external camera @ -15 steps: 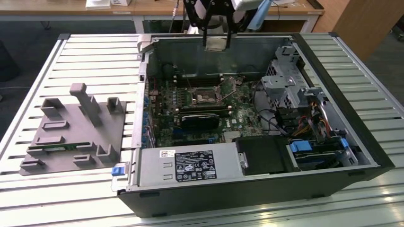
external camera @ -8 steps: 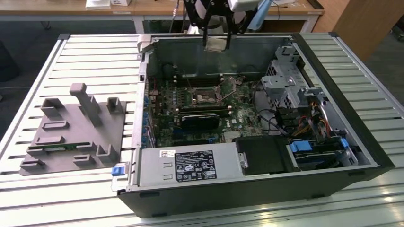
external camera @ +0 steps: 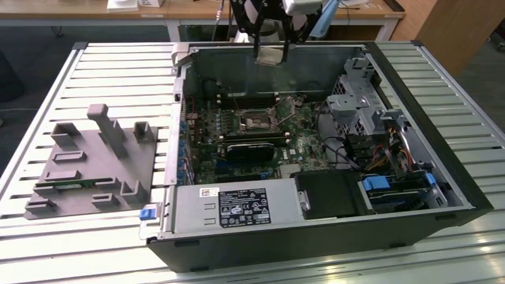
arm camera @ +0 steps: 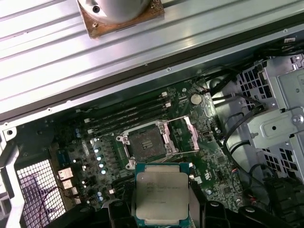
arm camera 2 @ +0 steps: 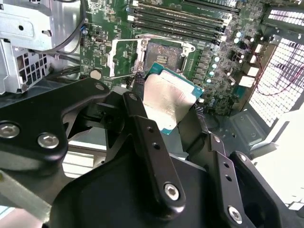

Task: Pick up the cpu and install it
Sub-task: 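Place the cpu into insertion slot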

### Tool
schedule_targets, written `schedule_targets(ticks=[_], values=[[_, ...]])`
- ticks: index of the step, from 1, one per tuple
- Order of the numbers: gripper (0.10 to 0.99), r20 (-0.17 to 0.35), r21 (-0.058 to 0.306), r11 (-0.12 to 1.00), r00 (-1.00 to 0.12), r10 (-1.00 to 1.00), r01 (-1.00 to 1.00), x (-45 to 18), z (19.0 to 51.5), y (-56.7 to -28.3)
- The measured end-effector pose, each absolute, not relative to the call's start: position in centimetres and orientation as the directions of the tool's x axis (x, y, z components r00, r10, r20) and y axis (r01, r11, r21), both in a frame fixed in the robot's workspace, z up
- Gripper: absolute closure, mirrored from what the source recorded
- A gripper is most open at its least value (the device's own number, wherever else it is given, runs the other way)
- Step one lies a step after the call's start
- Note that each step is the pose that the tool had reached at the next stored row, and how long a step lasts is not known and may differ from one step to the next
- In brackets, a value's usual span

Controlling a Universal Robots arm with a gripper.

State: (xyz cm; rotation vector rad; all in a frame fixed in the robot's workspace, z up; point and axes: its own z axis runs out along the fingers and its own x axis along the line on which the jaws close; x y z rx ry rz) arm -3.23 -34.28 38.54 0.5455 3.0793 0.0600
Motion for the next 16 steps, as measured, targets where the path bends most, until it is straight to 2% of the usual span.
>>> schedule_targets(ticks=[16], values=[[0.553,-0.007,0.04,0.919,-0.92,0.393,0.392,-3.23,38.49,-34.28]])
